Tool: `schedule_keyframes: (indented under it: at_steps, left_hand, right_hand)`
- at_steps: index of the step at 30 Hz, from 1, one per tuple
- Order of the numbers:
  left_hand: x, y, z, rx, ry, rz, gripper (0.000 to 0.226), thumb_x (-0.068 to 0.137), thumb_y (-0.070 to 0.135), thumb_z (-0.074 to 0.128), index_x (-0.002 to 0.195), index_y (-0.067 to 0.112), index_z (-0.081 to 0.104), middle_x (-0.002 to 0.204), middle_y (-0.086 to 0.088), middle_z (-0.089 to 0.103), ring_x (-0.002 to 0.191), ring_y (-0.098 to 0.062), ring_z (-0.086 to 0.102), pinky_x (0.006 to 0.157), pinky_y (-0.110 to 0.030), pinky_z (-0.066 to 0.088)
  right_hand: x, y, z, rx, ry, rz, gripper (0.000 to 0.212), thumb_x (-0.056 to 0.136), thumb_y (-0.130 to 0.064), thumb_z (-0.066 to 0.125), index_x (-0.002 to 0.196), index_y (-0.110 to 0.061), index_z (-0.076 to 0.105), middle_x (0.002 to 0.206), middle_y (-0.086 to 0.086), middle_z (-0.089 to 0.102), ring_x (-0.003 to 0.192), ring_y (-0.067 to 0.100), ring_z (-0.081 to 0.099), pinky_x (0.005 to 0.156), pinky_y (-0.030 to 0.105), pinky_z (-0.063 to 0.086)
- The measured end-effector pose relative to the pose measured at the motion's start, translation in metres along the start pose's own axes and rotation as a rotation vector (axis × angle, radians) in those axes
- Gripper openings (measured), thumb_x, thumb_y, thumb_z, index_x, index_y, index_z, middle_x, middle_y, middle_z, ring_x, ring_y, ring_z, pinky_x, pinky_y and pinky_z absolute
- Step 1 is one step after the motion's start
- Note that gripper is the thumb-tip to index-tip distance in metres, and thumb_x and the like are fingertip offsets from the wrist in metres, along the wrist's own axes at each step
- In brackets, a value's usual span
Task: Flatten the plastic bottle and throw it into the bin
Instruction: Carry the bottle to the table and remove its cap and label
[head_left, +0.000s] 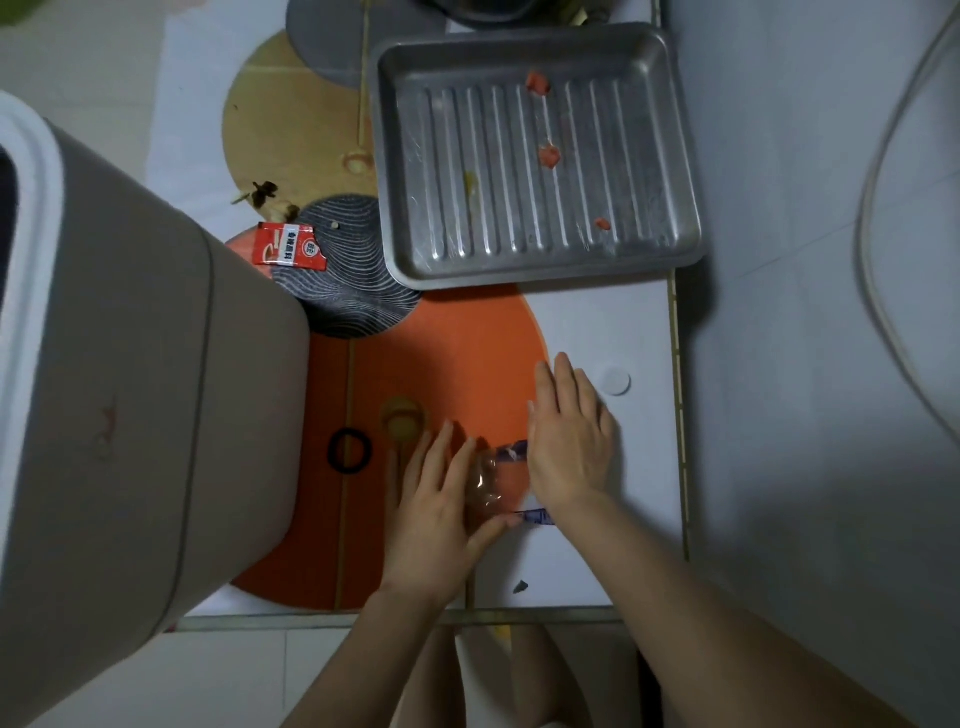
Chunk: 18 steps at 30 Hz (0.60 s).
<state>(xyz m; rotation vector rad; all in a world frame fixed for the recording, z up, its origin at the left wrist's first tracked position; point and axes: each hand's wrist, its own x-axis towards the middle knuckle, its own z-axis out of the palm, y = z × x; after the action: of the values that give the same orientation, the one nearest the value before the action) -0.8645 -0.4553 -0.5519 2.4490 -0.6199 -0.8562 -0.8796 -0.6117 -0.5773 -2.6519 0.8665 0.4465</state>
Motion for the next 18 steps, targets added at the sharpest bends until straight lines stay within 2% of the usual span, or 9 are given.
schedule_keyframes:
  at_steps: [2,5,8,10,12,13,15,18]
  left_hand:
    - [-0.007,0.004,0.002,-0.107,0.088,-0.134,0.095,0.067,0.054,0.073,0.143,0.024,0.025,0.154,-0.006,0.023,0.140,-0.028,0.024,0.112,-0.052,0.031]
    - [-0.019,0.015,0.009,-0.291,0.296,-0.522,0.094,0.051,0.062,0.078,0.125,0.024,0.034,0.124,-0.011,0.051,0.109,-0.031,0.055,0.083,-0.046,0.051]
    - [-0.028,0.027,0.026,-0.541,0.253,-0.759,0.078,0.045,0.063,0.081,0.103,0.022,0.047,0.089,0.004,0.065,0.085,-0.021,0.064,0.058,-0.028,0.043]
    - [-0.026,0.033,0.040,-0.808,0.210,-0.807,0.065,0.048,0.050,0.087,0.095,0.021,0.053,0.078,0.007,0.066,0.079,-0.014,0.064,0.046,-0.018,0.043]
    - [-0.018,0.038,0.051,-1.011,0.247,-0.840,0.059,0.050,0.037,0.090,0.095,0.015,0.058,0.077,0.003,0.068,0.075,-0.012,0.063,0.036,-0.007,0.041]
    - [-0.013,0.040,0.054,-1.079,0.281,-0.860,0.058,0.050,0.034,0.090,0.095,0.015,0.060,0.078,0.002,0.069,0.076,-0.013,0.063,0.035,-0.005,0.039]
    - [-0.004,0.042,0.058,-1.158,0.328,-0.873,0.055,0.050,0.033,0.091,0.093,0.015,0.061,0.078,0.002,0.068,0.076,-0.016,0.063,0.042,-0.013,0.045]
    - [0.005,0.044,0.058,-1.151,0.307,-0.840,0.039,0.053,0.031,0.090,0.075,0.016,0.062,0.060,0.003,0.055,0.061,-0.014,0.053,0.055,-0.023,0.040]
  right_hand:
    - [-0.002,0.006,0.001,-0.008,-0.014,0.005,0.052,0.100,-0.030,0.031,0.146,-0.022,0.008,0.160,0.002,0.008,0.146,0.024,0.007,0.116,0.045,0.019]
    - [-0.005,0.011,0.002,-0.016,-0.036,0.009,0.058,0.099,-0.028,0.035,0.146,-0.022,0.003,0.160,0.004,0.003,0.147,0.025,0.003,0.119,0.046,0.019]
    - [-0.005,0.010,0.003,0.000,-0.026,0.025,0.059,0.098,-0.026,0.037,0.146,-0.021,0.003,0.160,0.004,0.003,0.147,0.026,0.003,0.119,0.047,0.019]
    - [-0.005,0.010,0.003,0.006,-0.022,0.033,0.062,0.097,-0.025,0.042,0.146,-0.022,0.005,0.160,0.005,0.003,0.147,0.026,0.004,0.118,0.047,0.019]
    - [-0.005,0.011,0.003,0.028,-0.018,0.056,0.066,0.094,-0.024,0.048,0.146,-0.022,0.007,0.160,0.005,0.004,0.146,0.027,0.005,0.117,0.048,0.019]
    - [-0.006,0.011,0.003,0.041,-0.015,0.064,0.066,0.094,-0.022,0.049,0.146,-0.022,0.008,0.160,0.005,0.005,0.146,0.028,0.006,0.117,0.049,0.020]
    - [-0.006,0.012,0.003,0.076,-0.006,0.070,0.063,0.094,-0.020,0.048,0.146,-0.020,0.012,0.160,0.005,0.008,0.146,0.028,0.008,0.118,0.050,0.021]
    - [-0.008,0.015,0.003,0.115,0.010,0.073,0.059,0.095,-0.017,0.046,0.146,-0.018,0.017,0.160,0.006,0.011,0.146,0.028,0.008,0.118,0.049,0.020]
